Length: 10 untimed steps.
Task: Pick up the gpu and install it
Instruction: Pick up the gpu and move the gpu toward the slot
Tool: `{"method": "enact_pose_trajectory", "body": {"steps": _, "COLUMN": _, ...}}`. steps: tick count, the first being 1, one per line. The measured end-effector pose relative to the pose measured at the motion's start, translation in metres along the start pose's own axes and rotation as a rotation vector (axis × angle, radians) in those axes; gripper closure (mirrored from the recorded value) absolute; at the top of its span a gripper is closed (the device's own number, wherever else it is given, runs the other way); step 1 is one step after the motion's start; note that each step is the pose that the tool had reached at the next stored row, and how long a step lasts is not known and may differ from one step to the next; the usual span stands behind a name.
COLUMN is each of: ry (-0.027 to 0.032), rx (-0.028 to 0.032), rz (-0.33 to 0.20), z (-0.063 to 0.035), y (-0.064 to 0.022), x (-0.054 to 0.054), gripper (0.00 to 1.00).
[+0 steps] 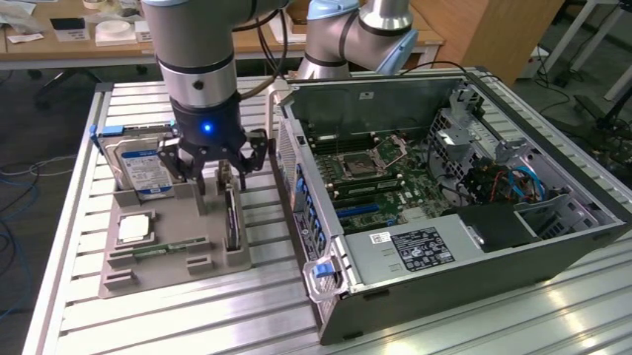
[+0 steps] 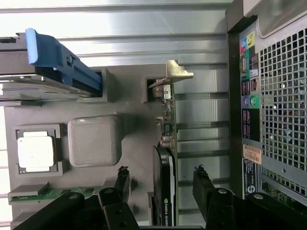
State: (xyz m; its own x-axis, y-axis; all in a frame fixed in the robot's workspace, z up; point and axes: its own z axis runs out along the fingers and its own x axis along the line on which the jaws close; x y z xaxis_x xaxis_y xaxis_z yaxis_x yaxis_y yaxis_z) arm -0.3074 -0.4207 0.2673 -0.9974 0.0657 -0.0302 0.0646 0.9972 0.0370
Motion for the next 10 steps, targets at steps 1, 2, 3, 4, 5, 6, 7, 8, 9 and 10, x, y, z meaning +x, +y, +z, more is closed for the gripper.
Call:
{"method": "enact_pose_trajectory", "body": {"steps": 1, "ry": -0.0002, "rx": -0.0001, "rz": 0.000, "z": 0.0006, "y": 0.0000, "x": 0.0000, "gripper": 0.35}}
{"method": "enact_pose_trajectory", "body": {"steps": 2, "ry": -0.0004, "rx": -0.0001, "rz": 0.000, "z": 0.0013, "y": 0.0000, "x": 0.0001, "gripper": 0.35}}
{"method": "enact_pose_trajectory", "body": {"steps": 3, "ry": -0.0005, "rx": 0.0000, "rz": 0.000, "z": 0.0019, "y": -0.0001, "x": 0.0000, "gripper": 0.35}}
{"method": "enact_pose_trajectory", "body": {"steps": 4, "ry": -0.0006, "rx": 0.0000, "rz": 0.000, "z": 0.0026, "y": -0.0001, "x": 0.0001, "gripper": 0.35}}
{"method": "enact_pose_trajectory", "body": {"steps": 5, "ry": -0.0006, "rx": 0.0000, "rz": 0.000, "z": 0.0030, "y": -0.0001, "x": 0.0001, "gripper": 0.35}}
{"method": "enact_pose_trajectory", "body": {"steps": 6, "ry": -0.0006, "rx": 0.0000, "rz": 0.000, "z": 0.0035, "y": -0.0001, "x": 0.0001, "gripper": 0.35}}
{"method": "enact_pose_trajectory", "body": {"steps": 7, "ry": -0.0005, "rx": 0.0001, "rz": 0.000, "z": 0.0038, "y": -0.0002, "x": 0.0001, "gripper": 0.35}}
{"method": "enact_pose_trajectory", "body": {"steps": 8, "ry": -0.0008, "rx": -0.0005, "rz": 0.000, "z": 0.0043, "y": -0.0004, "x": 0.0002, "gripper": 0.35}}
{"method": "enact_pose_trajectory", "body": {"steps": 9, "ry": -0.0020, "rx": -0.0013, "rz": 0.000, "z": 0.0048, "y": -0.0011, "x": 0.0001, "gripper": 0.35}}
{"method": "enact_pose_trajectory", "body": {"steps": 10, "ry": -0.0036, "rx": -0.0017, "rz": 0.000, "z": 0.0054, "y": -0.0024, "x": 0.0001, "gripper": 0.35}}
